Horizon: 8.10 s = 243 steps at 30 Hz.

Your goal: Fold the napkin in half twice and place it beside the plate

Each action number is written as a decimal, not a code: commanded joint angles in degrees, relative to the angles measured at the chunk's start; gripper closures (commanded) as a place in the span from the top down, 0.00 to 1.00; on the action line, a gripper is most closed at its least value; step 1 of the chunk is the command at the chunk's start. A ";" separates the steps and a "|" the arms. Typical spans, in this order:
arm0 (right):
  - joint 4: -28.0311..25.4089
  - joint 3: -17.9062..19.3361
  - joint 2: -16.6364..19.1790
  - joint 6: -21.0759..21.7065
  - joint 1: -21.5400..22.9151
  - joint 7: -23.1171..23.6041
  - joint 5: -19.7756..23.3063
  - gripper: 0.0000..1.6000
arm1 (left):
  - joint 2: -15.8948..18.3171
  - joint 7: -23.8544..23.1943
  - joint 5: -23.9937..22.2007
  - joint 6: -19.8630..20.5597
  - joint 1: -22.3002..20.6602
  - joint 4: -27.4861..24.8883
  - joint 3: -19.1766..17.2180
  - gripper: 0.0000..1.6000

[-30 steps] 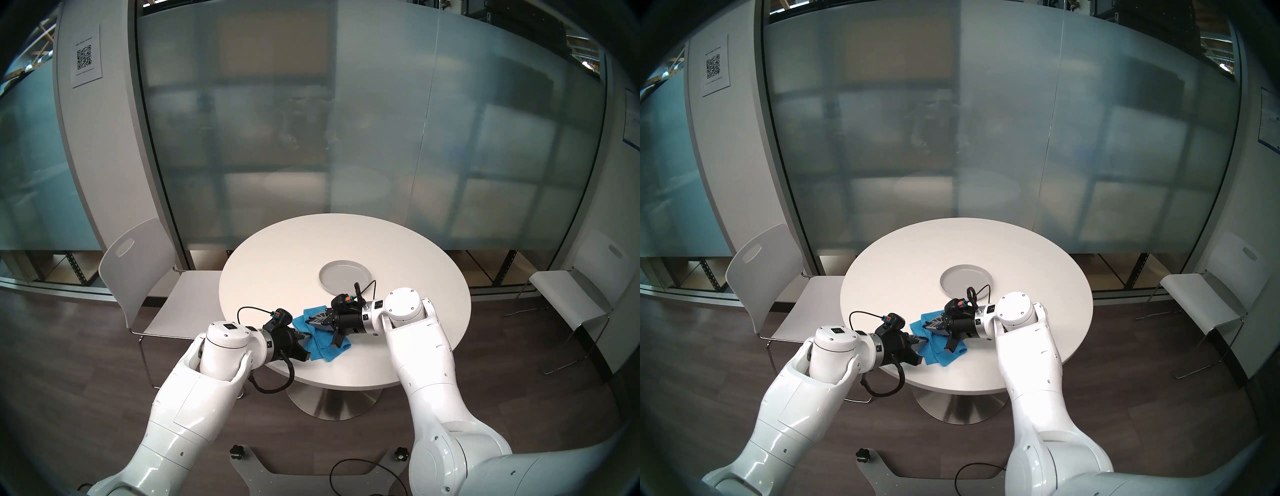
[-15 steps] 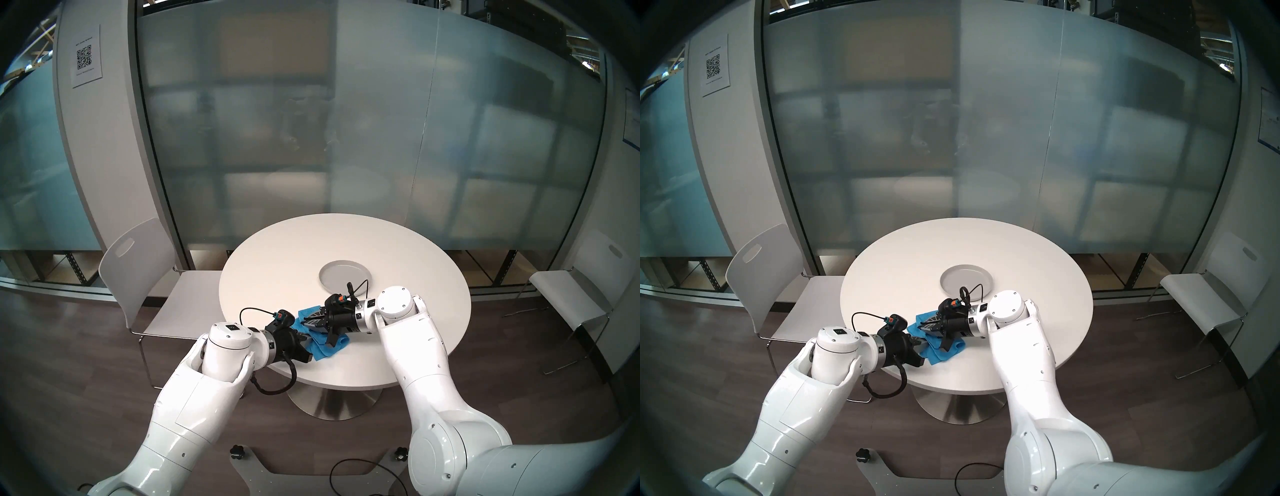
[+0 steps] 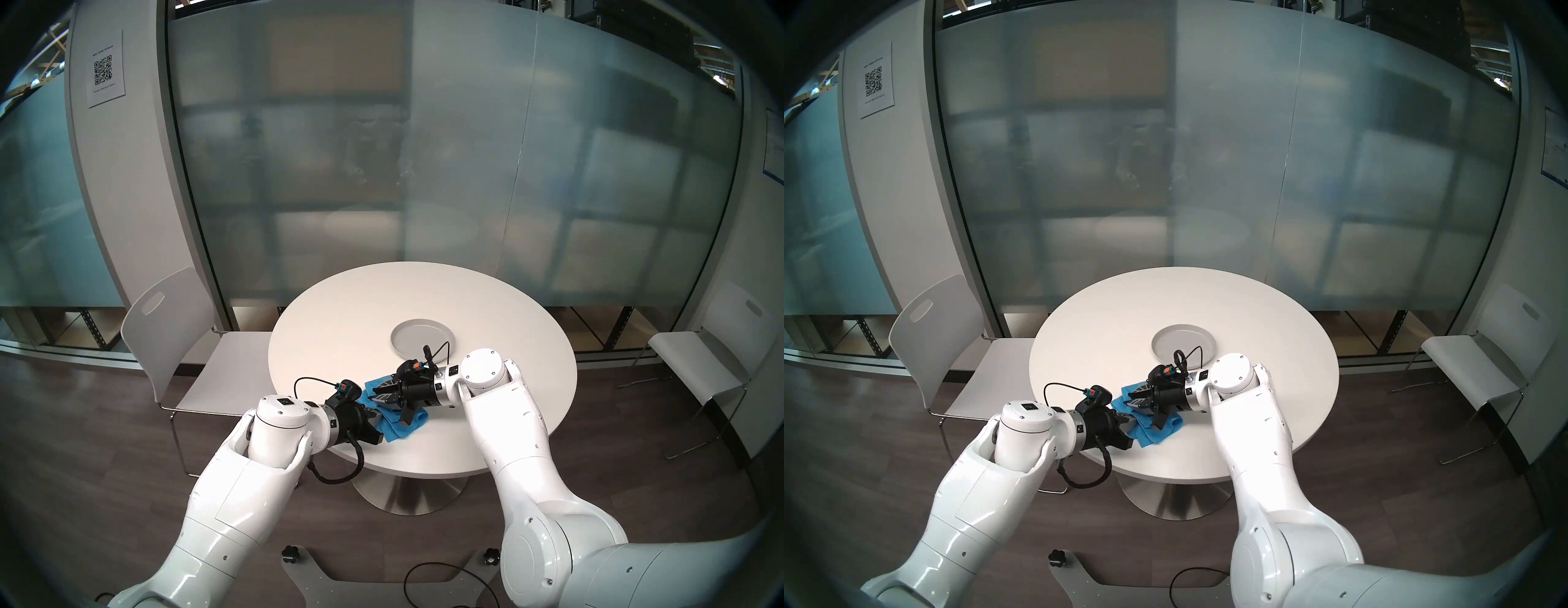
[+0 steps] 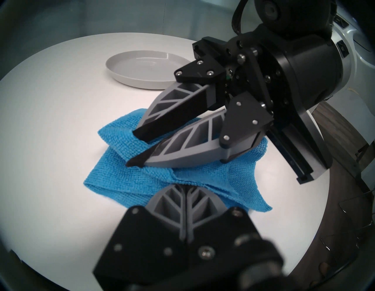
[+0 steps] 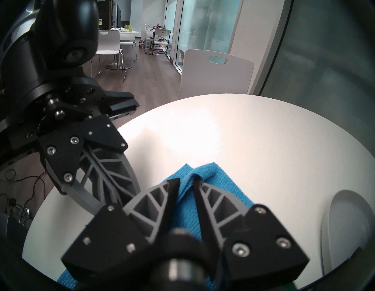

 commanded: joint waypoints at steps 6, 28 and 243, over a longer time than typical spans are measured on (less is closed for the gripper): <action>0.28 -0.53 0.27 -1.13 0.99 -1.11 -1.33 0.42 | -0.06 0.12 -0.19 0.00 -0.29 -1.36 -0.27 0.00; 5.68 -1.15 0.83 -3.46 3.24 -3.20 -4.08 0.41 | 3.08 -2.11 -0.28 2.53 -0.67 -5.34 -1.57 0.00; 1.51 -0.33 10.09 -0.52 9.56 2.77 7.59 0.50 | 9.03 -5.62 0.86 3.90 0.88 -7.36 0.51 0.00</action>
